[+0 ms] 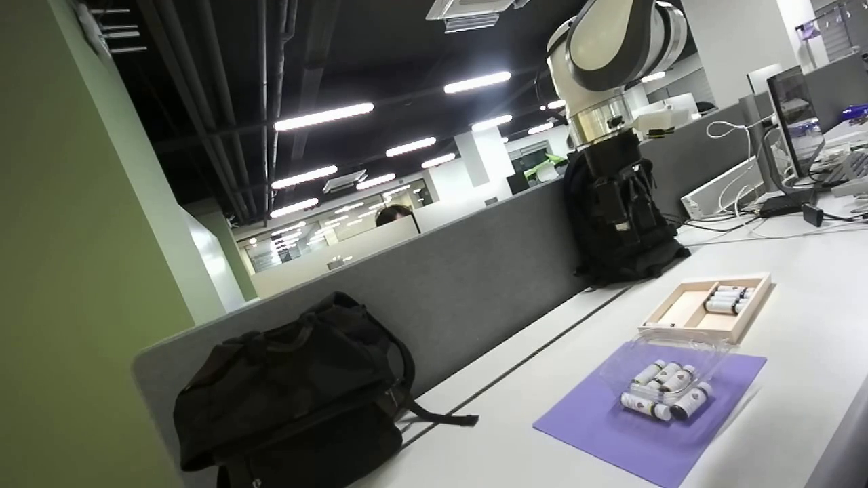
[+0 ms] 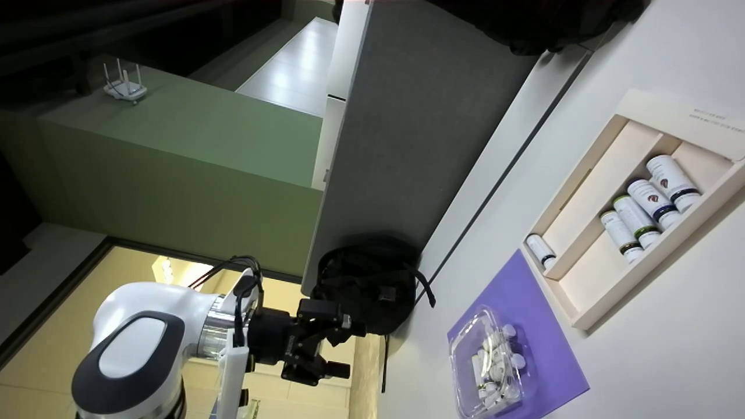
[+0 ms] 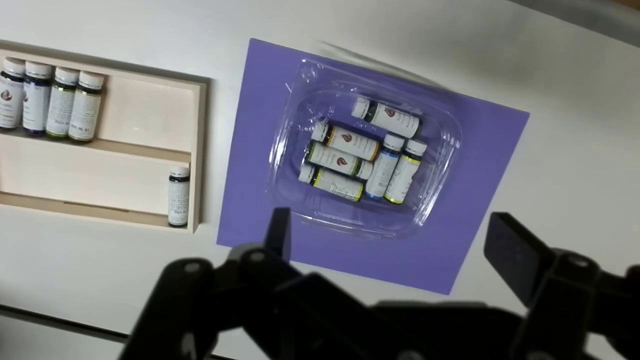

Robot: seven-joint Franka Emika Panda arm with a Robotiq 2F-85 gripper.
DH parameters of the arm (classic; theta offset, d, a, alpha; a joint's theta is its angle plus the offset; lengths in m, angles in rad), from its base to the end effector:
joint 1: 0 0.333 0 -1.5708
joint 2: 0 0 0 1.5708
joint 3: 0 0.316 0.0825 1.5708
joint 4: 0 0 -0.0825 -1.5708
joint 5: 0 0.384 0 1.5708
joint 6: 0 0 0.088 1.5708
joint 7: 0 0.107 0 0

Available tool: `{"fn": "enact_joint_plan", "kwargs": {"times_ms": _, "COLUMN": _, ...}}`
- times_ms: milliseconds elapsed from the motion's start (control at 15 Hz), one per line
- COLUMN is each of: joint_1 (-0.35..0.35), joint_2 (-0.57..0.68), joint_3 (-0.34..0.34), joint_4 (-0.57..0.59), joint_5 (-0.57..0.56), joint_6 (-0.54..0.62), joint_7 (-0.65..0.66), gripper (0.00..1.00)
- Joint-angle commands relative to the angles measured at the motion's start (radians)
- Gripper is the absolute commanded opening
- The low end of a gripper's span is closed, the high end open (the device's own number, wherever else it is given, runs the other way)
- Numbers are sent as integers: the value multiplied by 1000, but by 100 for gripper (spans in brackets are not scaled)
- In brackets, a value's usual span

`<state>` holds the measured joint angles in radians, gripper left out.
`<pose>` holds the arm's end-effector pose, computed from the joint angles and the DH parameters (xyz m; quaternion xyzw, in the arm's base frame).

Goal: Pick the object in the upper segment of the box and put it on the table

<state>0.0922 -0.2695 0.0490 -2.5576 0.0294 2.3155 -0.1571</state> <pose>0.4256 0.0607 0.3646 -0.9903 -0.1381 -0.0136 0.0043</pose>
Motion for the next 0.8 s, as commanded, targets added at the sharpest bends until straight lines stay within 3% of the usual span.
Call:
{"fn": "enact_joint_plan", "kwargs": {"times_ms": 0, "joint_1": 1, "joint_2": -2, "joint_3": -2, "joint_4": 1, "joint_5": -1, "joint_6": -2, "joint_7": 1, "gripper": 100}}
{"fn": "enact_joint_plan", "kwargs": {"times_ms": 133, "joint_1": 1, "joint_2": -2, "joint_3": -3, "joint_4": 0, "joint_5": -1, "joint_6": -2, "joint_7": 1, "gripper": 100}}
{"fn": "enact_joint_plan", "kwargs": {"times_ms": 533, "joint_1": -123, "joint_2": 71, "joint_3": -91, "joint_4": 76, "joint_5": -158, "joint_6": 99, "joint_7": -62, "gripper": 100}}
{"fn": "enact_joint_plan", "kwargs": {"times_ms": 733, "joint_1": -154, "joint_2": 137, "joint_3": -165, "joint_4": 168, "joint_5": -83, "joint_6": 41, "joint_7": -155, "gripper": 100}}
